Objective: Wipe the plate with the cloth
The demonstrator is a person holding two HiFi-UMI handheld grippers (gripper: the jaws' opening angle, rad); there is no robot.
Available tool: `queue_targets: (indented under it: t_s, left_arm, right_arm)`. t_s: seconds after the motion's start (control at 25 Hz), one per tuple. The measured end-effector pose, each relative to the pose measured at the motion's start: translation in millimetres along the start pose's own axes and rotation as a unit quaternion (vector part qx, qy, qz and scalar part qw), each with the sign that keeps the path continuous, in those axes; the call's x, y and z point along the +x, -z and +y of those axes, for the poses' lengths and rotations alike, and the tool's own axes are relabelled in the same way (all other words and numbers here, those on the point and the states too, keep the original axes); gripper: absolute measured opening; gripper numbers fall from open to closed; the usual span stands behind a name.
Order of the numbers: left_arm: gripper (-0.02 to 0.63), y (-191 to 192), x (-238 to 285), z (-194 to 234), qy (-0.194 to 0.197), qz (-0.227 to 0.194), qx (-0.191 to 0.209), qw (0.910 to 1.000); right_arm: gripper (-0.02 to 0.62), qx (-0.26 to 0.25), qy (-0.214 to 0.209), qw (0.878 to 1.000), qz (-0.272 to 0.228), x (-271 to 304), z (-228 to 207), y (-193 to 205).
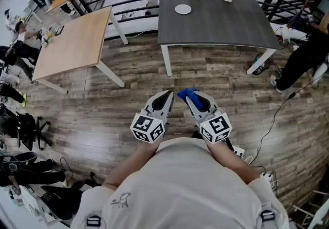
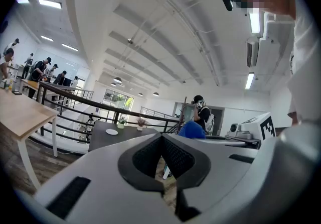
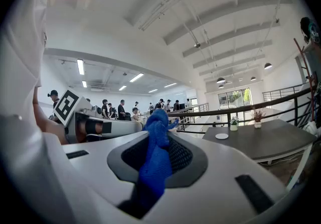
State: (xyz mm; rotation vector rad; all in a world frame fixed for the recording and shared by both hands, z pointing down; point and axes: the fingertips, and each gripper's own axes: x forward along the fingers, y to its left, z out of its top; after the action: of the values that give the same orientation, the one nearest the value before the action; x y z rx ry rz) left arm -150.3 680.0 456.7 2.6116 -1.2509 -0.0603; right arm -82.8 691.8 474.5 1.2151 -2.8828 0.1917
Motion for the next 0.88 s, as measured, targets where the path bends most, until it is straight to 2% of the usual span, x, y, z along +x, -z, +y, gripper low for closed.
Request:
queue_targets:
  t_s: [0.4, 0.68, 0.88]
  left_arm:
    - [0.008, 2.7, 16.0, 12.5, -0.009, 0.007, -0.001, 0.9999]
    - [0.008, 2.7, 45.8, 13.5, -0.004, 0.01, -0.008, 0.9999]
    - [0.008, 5.2, 88.9, 12.9, -0.004, 0.014, -0.011, 0.9998]
  right_arm:
    - [0.067, 0.005, -0.007, 1.0, 0.003, 13.4, -12.8, 5.2]
    - [0.067, 0.024, -0.019, 1.0, 0.004, 23.7, -43.2, 3.7]
    - [0.067, 0.024, -0.031, 0.999, 0.009, 31.9, -84.9, 2.6]
